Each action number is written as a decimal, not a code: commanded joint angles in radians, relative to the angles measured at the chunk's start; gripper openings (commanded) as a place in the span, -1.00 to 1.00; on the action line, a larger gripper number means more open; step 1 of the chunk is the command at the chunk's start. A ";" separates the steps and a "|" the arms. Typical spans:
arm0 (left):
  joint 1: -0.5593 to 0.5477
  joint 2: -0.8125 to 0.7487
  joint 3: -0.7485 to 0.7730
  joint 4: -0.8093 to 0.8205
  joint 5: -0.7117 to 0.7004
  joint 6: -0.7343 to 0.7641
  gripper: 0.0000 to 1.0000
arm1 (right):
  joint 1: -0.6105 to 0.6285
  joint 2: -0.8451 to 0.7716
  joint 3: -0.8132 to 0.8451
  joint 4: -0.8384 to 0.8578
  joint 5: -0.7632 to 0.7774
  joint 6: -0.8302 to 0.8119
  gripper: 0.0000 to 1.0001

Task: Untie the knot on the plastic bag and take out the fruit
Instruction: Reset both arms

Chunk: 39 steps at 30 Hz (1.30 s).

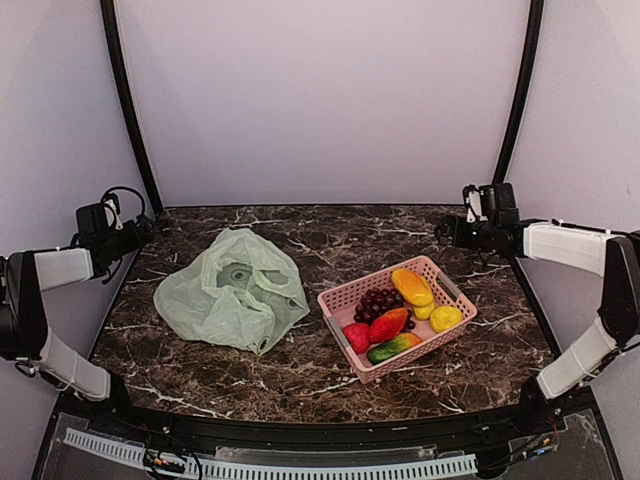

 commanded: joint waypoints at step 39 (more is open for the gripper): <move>-0.004 -0.067 -0.533 0.652 -0.094 0.203 0.98 | -0.319 -0.415 -0.844 0.988 -0.028 -0.268 0.97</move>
